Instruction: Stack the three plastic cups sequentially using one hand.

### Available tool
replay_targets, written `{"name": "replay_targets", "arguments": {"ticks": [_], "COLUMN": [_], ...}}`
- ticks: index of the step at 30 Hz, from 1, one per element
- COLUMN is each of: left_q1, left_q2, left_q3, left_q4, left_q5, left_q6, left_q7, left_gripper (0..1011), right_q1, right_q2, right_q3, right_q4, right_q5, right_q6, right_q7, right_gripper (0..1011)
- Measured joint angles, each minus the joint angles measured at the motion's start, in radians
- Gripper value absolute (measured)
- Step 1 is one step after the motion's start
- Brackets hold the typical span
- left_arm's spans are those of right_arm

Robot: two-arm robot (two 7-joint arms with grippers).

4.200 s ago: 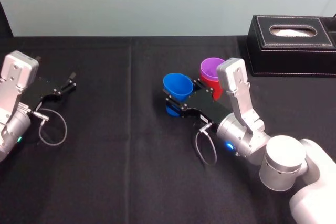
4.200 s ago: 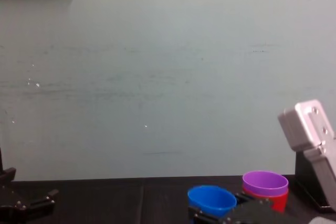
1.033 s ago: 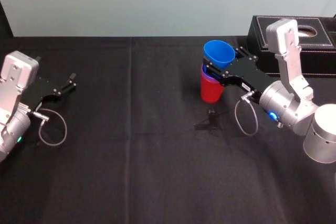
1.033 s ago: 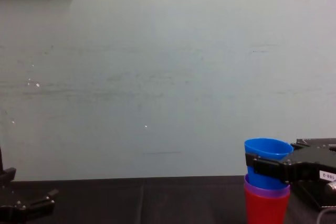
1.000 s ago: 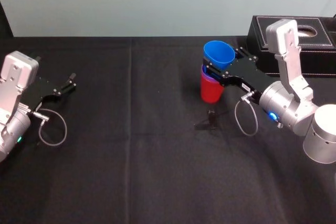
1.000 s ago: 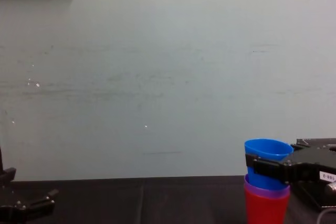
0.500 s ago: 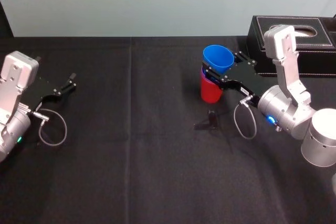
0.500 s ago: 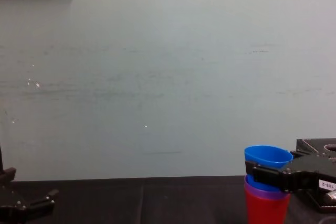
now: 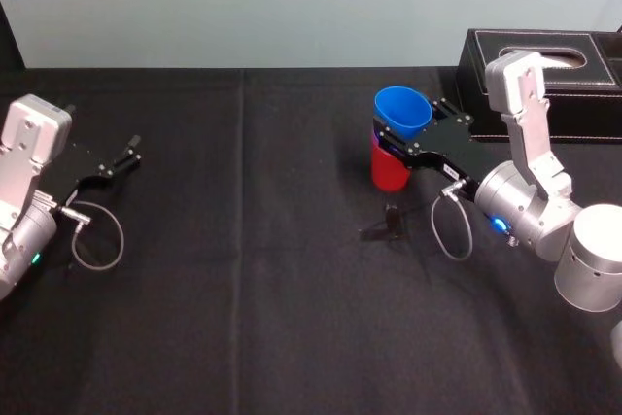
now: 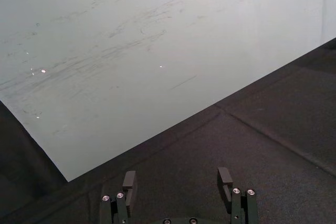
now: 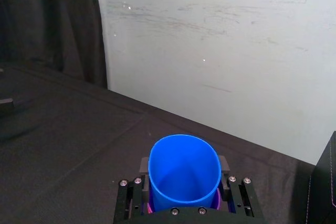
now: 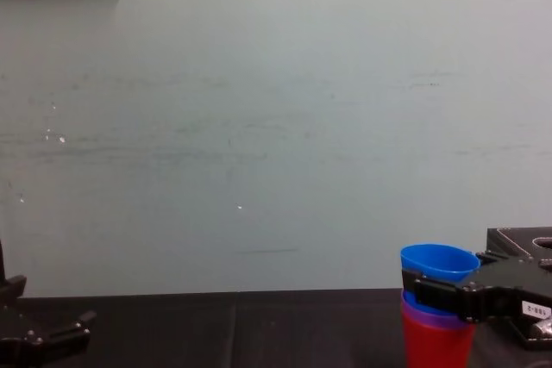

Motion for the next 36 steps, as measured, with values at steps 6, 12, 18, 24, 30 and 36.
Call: {"name": "replay_targets", "arguments": {"ticks": [6,12,18,24,30,36], "left_q1": [0.0,0.0,0.0,0.0,0.0,0.0], "left_q2": [0.0,0.0,0.0,0.0,0.0,0.0], "left_q3": [0.0,0.0,0.0,0.0,0.0,0.0], "left_q4": [0.0,0.0,0.0,0.0,0.0,0.0], "left_q5": [0.0,0.0,0.0,0.0,0.0,0.0], "left_q6": [0.0,0.0,0.0,0.0,0.0,0.0], "left_q7": [0.0,0.0,0.0,0.0,0.0,0.0], "left_gripper": [1005,1005,1005,1004,1005,1005], "right_q1": [0.0,0.0,0.0,0.0,0.0,-0.002], "right_q2": [0.001,0.001,0.001,0.002,0.002,0.003], "right_q3": [0.0,0.001,0.001,0.001,0.001,0.001], "right_q4": [-0.001,-0.001,-0.002,-0.003,-0.003,-0.008], "right_q5": [0.001,0.001,0.001,0.002,0.002,0.001], "right_q6": [0.0,0.0,0.0,0.001,0.001,0.003], "right_q7": [-0.001,-0.001,-0.001,-0.001,-0.001,-0.001], "right_gripper": [729,769,947,1003,1003,1003]}}
